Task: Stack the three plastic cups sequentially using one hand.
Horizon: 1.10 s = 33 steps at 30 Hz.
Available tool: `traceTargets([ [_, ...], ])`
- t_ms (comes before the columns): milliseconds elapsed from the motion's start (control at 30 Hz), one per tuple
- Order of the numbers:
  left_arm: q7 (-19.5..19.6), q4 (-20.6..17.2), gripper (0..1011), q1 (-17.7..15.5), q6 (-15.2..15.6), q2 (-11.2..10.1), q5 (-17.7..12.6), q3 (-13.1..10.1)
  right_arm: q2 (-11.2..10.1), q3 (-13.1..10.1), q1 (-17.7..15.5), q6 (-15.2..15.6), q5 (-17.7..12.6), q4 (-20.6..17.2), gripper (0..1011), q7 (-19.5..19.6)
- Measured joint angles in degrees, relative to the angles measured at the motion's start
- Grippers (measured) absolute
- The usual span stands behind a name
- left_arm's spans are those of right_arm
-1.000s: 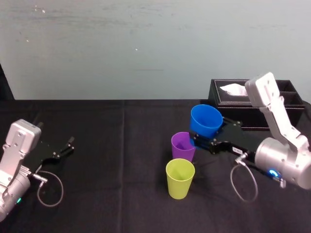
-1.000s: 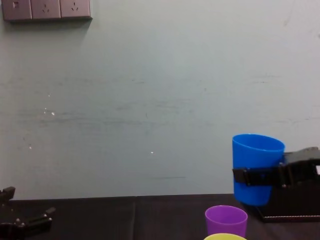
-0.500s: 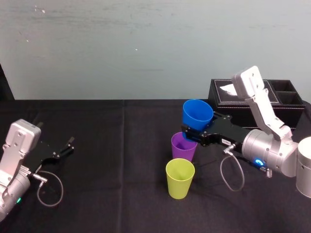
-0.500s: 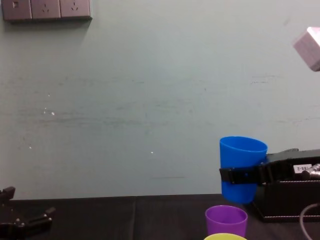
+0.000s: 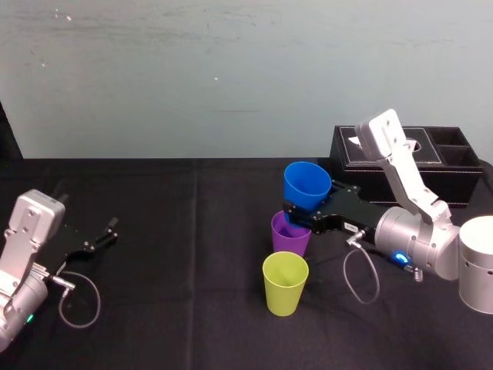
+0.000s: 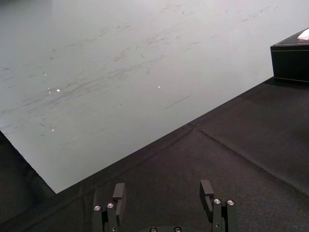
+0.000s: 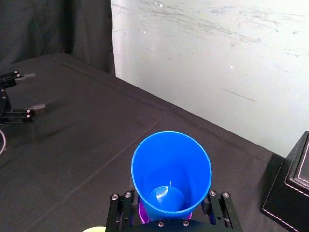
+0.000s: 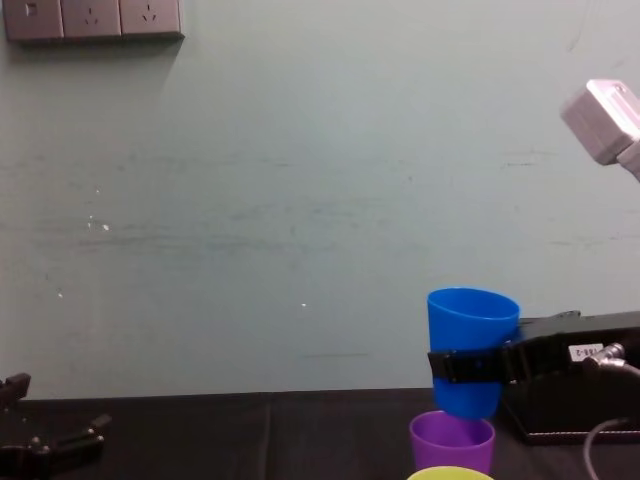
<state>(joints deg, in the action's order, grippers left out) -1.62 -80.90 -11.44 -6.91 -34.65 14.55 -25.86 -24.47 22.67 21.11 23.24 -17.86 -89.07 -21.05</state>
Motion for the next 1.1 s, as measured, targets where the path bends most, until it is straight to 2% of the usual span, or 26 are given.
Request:
traceTargets([
  [1100, 0.0, 0.0, 1000, 0.0, 0.0, 0.0, 0.0, 0.0, 2.4, 1.3, 2.0, -1.0, 1.8, 5.7, 707, -0.4],
])
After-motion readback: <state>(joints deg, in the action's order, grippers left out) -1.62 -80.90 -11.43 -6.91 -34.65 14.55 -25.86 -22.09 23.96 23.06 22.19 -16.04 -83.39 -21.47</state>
